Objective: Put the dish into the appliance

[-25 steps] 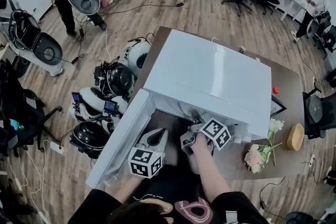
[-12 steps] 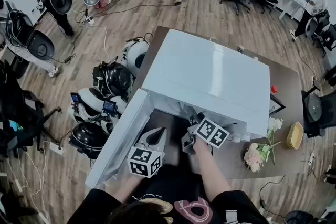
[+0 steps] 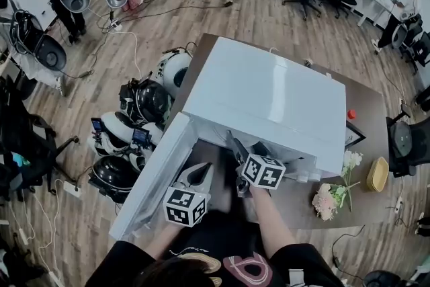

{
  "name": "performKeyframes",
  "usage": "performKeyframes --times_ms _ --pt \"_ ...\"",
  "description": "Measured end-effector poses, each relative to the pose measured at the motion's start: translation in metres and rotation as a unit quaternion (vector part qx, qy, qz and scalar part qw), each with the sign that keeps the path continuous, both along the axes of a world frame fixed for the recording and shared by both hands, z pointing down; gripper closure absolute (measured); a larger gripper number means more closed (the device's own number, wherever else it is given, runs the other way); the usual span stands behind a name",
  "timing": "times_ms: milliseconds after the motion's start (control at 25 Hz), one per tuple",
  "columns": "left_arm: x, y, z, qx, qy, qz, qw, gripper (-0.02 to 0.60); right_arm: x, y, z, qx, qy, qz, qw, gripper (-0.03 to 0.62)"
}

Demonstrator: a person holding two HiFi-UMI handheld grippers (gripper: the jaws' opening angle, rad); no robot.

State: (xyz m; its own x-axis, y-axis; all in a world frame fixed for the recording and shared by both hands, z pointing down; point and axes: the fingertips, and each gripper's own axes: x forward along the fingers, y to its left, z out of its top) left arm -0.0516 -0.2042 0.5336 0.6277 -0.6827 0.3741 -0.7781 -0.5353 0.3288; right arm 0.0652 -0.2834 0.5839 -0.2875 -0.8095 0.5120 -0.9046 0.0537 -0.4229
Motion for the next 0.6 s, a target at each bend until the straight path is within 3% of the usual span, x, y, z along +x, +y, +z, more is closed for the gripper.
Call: performKeyframes --times_ms 240,600 --pt "-0.003 0.000 -0.001 0.004 0.000 -0.004 1.0000 0.572 -0.002 0.003 0.007 -0.008 0.097 -0.032 0.995 0.267" --pt "-0.004 0.001 -0.003 0.007 -0.001 -0.003 1.0000 0.572 -0.006 0.006 0.014 -0.025 0.186 -0.066 0.980 0.267"
